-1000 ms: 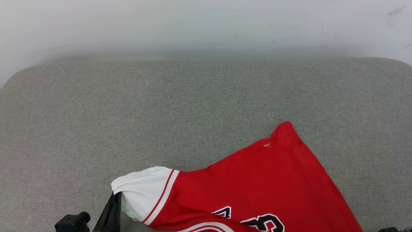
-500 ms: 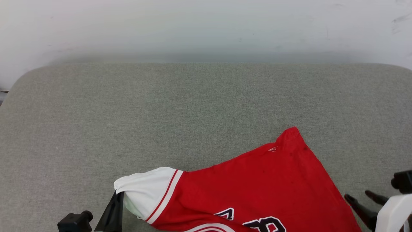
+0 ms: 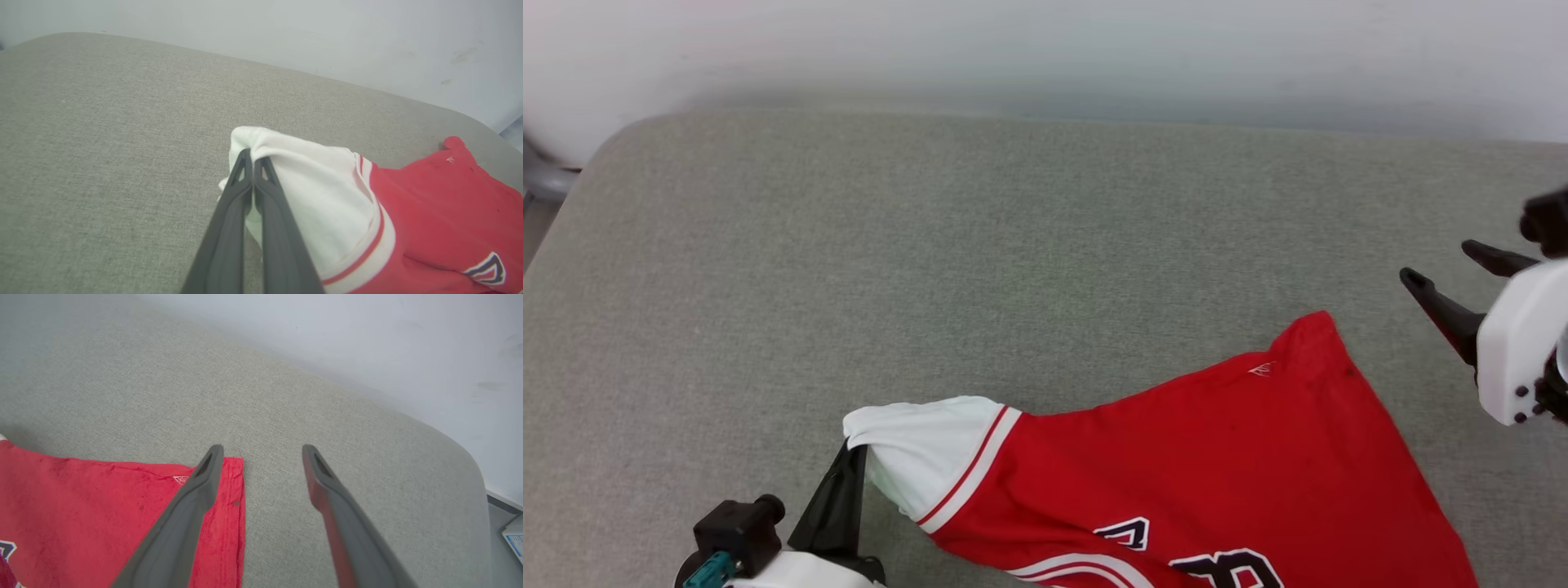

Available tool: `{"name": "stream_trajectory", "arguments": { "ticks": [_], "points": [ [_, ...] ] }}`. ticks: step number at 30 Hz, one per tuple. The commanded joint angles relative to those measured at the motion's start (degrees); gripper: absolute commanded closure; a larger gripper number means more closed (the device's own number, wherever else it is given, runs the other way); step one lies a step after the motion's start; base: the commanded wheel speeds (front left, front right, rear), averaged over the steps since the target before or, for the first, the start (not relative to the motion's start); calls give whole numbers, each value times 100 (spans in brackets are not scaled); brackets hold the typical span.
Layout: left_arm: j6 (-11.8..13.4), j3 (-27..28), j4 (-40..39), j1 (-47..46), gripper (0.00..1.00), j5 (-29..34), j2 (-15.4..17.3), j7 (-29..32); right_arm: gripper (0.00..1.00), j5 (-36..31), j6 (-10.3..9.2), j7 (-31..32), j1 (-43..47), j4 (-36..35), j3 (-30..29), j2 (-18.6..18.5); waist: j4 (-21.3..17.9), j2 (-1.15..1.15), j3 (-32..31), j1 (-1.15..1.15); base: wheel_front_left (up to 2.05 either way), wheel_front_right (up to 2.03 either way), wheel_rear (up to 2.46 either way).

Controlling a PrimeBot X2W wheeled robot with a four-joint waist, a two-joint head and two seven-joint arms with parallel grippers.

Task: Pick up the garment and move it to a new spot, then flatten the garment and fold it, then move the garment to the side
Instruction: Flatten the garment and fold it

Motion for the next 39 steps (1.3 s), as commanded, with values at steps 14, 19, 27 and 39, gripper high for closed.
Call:
{"name": "stream_trajectory", "arguments": {
  "ticks": [14, 19, 27, 39],
  "points": [
    [-107, -227, 77, -524, 100, 62, -177, -133, 0, 311, -5, 1783, -1458, 945, 2123, -605, 518, 0, 652, 0, 0, 0, 0],
    [-151, -306, 149, -730, 100, 70, -263, -172, 0, 198, -5, 1609, -1724, 1584, 2628, -540, 646, 0, 900, 0, 0, 0, 0],
    [-204, -353, 264, -912, 100, 100, -311, -218, 0, 420, -4, 1382, -1637, 2428, 3439, -538, 747, 0, 1069, 0, 0, 0, 0],
    [-192, -264, 322, -807, 100, 168, -237, -249, 100, 892, -4, -92, -1909, 2625, 3444, -371, 544, 0, 777, 0, 0, 0, 0]
  ]
}}
